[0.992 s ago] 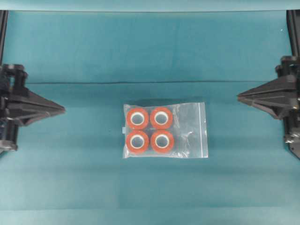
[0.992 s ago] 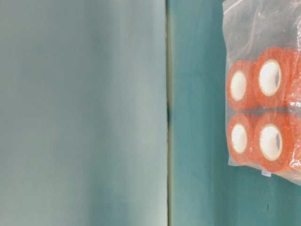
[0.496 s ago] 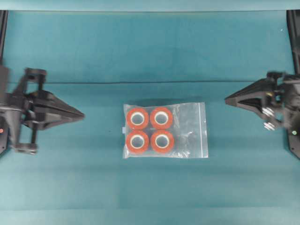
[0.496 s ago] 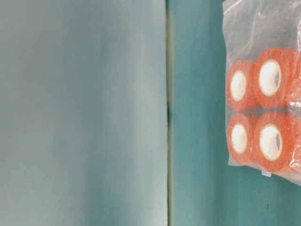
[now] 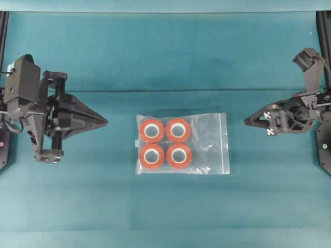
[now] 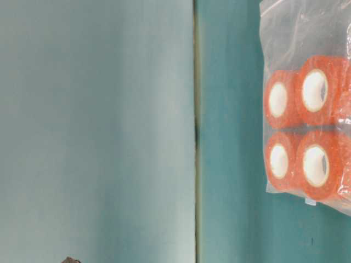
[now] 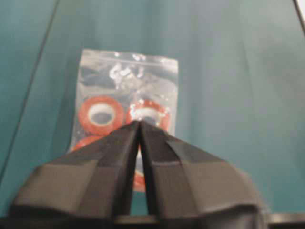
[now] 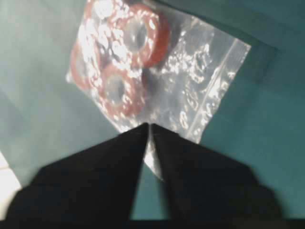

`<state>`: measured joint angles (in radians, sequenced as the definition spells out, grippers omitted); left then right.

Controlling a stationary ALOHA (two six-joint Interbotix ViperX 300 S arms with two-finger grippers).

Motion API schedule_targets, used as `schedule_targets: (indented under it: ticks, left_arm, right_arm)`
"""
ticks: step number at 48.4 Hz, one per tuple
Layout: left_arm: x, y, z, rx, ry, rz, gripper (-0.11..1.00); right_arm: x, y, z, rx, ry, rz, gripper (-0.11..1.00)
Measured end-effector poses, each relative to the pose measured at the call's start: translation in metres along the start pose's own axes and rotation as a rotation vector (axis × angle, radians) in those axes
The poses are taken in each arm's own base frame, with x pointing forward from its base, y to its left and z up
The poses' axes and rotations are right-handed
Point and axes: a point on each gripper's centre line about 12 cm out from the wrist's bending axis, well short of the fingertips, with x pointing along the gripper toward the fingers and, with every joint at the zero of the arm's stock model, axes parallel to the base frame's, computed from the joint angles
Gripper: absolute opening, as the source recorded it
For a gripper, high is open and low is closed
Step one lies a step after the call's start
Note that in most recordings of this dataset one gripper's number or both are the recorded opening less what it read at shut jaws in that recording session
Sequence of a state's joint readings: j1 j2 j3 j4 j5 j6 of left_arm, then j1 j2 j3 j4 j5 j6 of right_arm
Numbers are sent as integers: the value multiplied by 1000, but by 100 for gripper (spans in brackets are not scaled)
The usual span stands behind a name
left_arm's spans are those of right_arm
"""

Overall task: Hand over the clear zip bag and make it stand upright.
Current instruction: 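Move the right gripper toward the right edge of the clear bag, then close the right gripper on the bag's right edge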

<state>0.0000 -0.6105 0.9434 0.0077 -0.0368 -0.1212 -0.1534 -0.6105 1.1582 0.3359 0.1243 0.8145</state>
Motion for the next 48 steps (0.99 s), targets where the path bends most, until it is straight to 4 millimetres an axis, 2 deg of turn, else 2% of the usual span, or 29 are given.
schedule_targets:
  ticks: [3, 6, 10, 12, 19, 29, 48]
  left_arm:
    - [0, 0, 0, -5, 2, 0, 49]
    - [0, 0, 0, -13, 3, 2, 68]
    - [0, 1, -1, -13, 9, 3, 89]
    - [0, 1, -1, -14, 10, 3, 94]
    - [0, 2, -2, -11, 16, 6, 87]
    - [0, 2, -3, -8, 18, 7, 88]
    - [0, 3, -5, -7, 24, 10, 88]
  right_arm:
    - [4, -3, -2, 45, 8, -17, 76]
    - [9, -6, -4, 75, 18, -34, 88]
    - [14, -9, -8, 100, 27, -48, 92]
    - [17, -9, -10, 109, 27, -49, 91]
    - [29, -10, -18, 155, 18, -22, 91]
    - [56, -17, -36, 187, 20, -17, 91]
    - [76, -33, -39, 187, -7, -59, 91]
